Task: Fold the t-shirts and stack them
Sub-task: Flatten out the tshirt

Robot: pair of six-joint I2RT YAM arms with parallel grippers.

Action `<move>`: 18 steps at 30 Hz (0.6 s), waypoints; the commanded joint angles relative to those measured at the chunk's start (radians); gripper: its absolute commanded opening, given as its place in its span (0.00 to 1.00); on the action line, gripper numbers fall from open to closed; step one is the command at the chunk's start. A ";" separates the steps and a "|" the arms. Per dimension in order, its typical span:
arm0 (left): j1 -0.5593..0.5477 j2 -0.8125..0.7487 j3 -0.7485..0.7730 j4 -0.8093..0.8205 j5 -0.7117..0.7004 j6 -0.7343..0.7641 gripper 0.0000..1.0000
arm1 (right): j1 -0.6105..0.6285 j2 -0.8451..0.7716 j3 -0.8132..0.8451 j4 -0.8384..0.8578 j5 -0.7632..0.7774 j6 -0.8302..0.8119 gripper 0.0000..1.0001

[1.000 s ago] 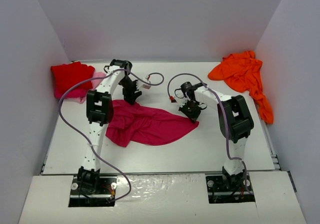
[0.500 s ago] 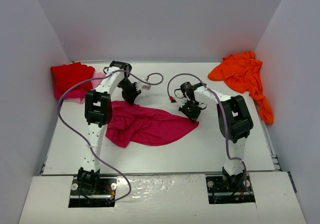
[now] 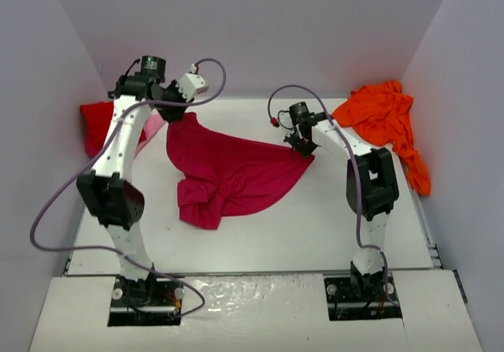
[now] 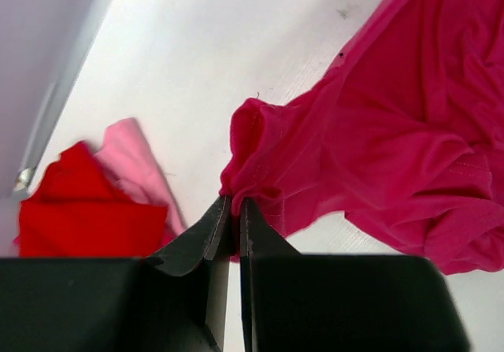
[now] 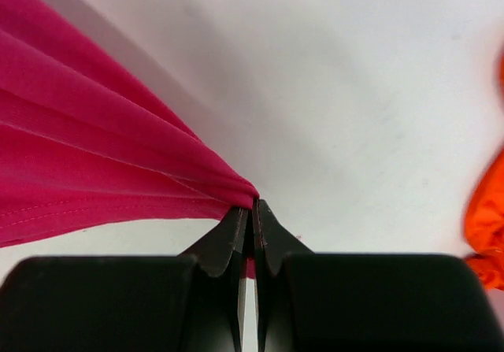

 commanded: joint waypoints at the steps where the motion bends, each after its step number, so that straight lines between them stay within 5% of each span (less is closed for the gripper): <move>1: -0.008 -0.133 -0.025 0.095 -0.107 -0.126 0.00 | 0.021 -0.106 0.145 0.001 0.198 -0.045 0.00; 7: -0.010 -0.443 -0.098 0.134 -0.047 -0.229 0.00 | 0.006 -0.317 0.261 0.060 0.242 -0.015 0.00; 13: -0.007 -0.769 -0.104 0.037 0.065 -0.280 0.00 | 0.004 -0.677 0.156 0.100 0.016 0.002 0.00; 18: 0.006 -0.859 -0.038 -0.065 0.037 -0.272 0.00 | -0.015 -0.907 0.002 0.123 -0.166 0.004 0.00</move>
